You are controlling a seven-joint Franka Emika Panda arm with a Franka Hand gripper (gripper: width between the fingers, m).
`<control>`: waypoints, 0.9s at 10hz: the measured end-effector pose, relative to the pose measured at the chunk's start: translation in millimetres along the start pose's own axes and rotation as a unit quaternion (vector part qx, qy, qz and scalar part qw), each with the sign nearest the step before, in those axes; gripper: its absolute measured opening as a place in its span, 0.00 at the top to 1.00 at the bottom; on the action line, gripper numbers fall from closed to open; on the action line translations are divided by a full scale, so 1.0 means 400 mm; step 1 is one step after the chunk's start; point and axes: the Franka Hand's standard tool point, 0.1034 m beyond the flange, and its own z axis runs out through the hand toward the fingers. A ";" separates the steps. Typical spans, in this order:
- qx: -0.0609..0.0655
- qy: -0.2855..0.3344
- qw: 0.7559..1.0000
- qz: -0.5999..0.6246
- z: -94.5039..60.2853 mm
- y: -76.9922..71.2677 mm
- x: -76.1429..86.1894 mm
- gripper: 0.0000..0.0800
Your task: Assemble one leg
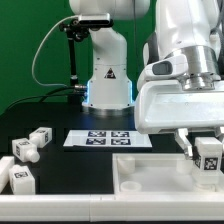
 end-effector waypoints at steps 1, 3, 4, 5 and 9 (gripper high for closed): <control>0.003 -0.019 1.000 0.001 0.003 -0.002 -0.005 0.38; 0.006 -0.058 0.998 0.007 -0.017 0.016 0.044 0.23; 0.013 -0.114 0.993 0.015 -0.021 0.017 0.064 0.23; 0.019 -0.155 0.987 0.022 -0.020 0.010 0.075 0.20; 0.023 -0.277 0.959 0.049 0.000 -0.003 0.018 0.19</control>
Offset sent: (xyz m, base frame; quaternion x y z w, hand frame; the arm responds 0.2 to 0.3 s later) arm 0.0361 -0.0139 0.0342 0.0071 -0.2733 0.0335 0.9613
